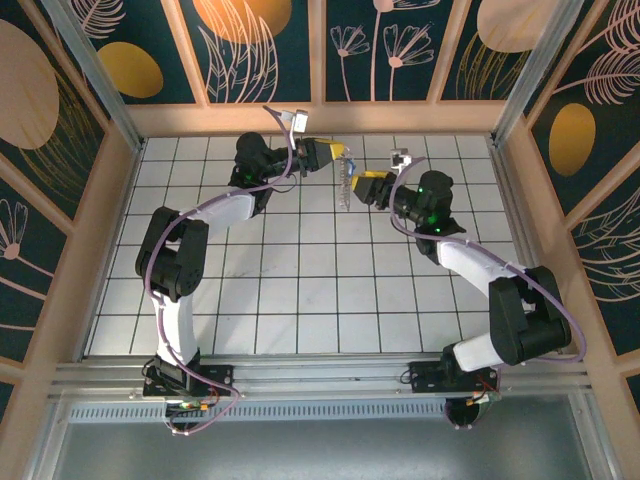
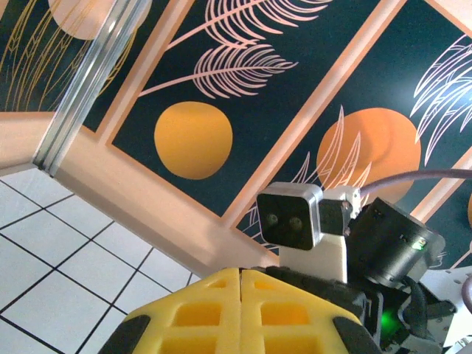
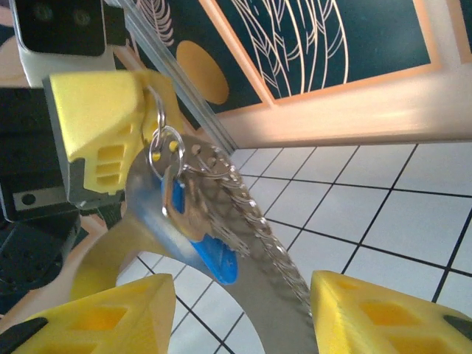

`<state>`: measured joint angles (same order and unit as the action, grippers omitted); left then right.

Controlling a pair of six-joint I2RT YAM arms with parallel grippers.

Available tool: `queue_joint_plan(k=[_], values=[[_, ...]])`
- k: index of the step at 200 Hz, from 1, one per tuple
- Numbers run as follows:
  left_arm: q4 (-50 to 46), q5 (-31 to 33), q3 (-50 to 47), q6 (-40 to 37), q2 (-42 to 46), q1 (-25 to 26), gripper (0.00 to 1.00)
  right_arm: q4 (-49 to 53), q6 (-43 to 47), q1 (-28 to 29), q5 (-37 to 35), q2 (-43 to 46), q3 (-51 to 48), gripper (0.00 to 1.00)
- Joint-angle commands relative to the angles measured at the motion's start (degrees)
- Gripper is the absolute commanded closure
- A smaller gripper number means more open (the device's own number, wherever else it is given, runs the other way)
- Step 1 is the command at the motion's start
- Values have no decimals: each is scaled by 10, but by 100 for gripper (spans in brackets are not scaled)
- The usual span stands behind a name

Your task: Put the keys on the keyring

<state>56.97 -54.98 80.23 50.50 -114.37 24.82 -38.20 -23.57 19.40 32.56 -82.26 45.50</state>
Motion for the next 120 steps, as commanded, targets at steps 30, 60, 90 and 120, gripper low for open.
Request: queue_joint_plan(k=[30,60,90,120], values=[[36,5,-2,8,26,4,100,18,48,22,-42,-11,50,49],[36,6,-2,8,25,5,100,24,52,26,-31,-27,69,52],[37,9,-1,9,24,5,100,31,63,31,-11,-32,75,70],[37,11,1,8,22,6,100,31,72,35,5,-25,65,93]])
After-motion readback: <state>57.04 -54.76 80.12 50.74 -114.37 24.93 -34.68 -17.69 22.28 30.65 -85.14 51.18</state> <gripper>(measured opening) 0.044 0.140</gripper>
